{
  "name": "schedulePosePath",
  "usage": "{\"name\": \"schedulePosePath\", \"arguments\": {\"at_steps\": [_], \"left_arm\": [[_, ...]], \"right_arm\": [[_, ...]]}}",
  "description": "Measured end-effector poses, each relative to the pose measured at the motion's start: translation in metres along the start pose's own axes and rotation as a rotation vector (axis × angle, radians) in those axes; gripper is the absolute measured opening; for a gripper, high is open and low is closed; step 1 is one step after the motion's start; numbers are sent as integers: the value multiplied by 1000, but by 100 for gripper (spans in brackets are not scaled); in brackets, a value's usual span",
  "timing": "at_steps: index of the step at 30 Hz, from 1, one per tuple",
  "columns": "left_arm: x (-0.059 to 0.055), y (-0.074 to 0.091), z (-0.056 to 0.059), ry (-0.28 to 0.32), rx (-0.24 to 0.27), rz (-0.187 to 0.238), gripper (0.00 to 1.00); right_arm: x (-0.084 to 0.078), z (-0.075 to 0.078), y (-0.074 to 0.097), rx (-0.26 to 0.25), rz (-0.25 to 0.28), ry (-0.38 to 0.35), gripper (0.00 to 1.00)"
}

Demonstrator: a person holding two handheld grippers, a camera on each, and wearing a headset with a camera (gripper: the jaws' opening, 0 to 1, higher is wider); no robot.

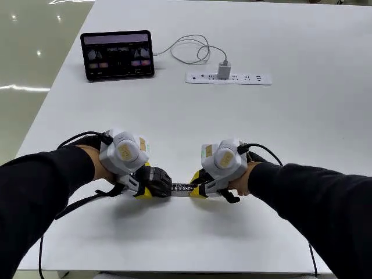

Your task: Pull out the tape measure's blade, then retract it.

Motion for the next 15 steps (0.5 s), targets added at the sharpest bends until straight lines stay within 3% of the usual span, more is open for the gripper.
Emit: {"name": "schedulePosePath", "arguments": {"at_steps": [15], "left_arm": [[-1,0,0,6,7,2,34]], "right_arm": [[-10,3,8,0,-10,-6,10]]}}
Point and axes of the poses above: the centre of the closed fingertips' face, and the gripper's own axes: y roughly backward along the fingers, z roughly to its right, x roughly out of its top, the point moved 5 cm from there along y, roughly backward along the fingers, and after that the axes turned 9 degrees about -x, right-handed, at the moved point
